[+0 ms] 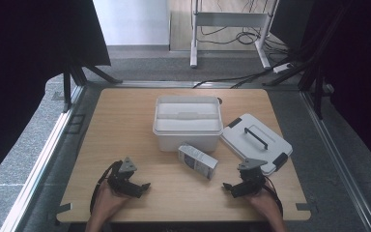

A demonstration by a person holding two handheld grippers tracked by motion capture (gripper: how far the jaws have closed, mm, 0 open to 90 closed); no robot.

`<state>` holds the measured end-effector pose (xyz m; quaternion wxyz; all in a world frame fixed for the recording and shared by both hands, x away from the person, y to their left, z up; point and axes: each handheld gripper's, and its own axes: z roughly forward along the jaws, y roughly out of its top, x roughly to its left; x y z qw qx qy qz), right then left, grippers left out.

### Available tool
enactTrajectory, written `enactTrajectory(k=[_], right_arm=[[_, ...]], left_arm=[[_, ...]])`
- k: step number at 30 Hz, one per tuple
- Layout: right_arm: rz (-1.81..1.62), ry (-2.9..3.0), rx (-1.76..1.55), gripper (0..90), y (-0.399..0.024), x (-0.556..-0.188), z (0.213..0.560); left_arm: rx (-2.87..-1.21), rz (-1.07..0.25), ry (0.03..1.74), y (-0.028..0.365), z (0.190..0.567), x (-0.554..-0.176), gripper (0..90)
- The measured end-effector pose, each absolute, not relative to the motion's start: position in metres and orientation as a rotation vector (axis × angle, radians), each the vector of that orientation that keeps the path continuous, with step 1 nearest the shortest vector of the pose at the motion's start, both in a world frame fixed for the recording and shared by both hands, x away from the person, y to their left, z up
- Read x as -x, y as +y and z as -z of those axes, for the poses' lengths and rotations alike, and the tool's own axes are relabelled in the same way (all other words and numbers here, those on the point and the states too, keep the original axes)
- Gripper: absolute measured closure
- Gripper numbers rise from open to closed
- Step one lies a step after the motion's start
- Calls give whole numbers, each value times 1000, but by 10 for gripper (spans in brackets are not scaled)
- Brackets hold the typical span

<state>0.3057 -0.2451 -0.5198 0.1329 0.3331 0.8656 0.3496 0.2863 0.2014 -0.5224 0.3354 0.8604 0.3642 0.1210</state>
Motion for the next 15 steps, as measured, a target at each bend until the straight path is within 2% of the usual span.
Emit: enactTrajectory(k=[15], right_arm=[[-1015,2511,-971,0,-245,-305,520]], left_arm=[[-2236,-321,963,201,522,-285,8]])
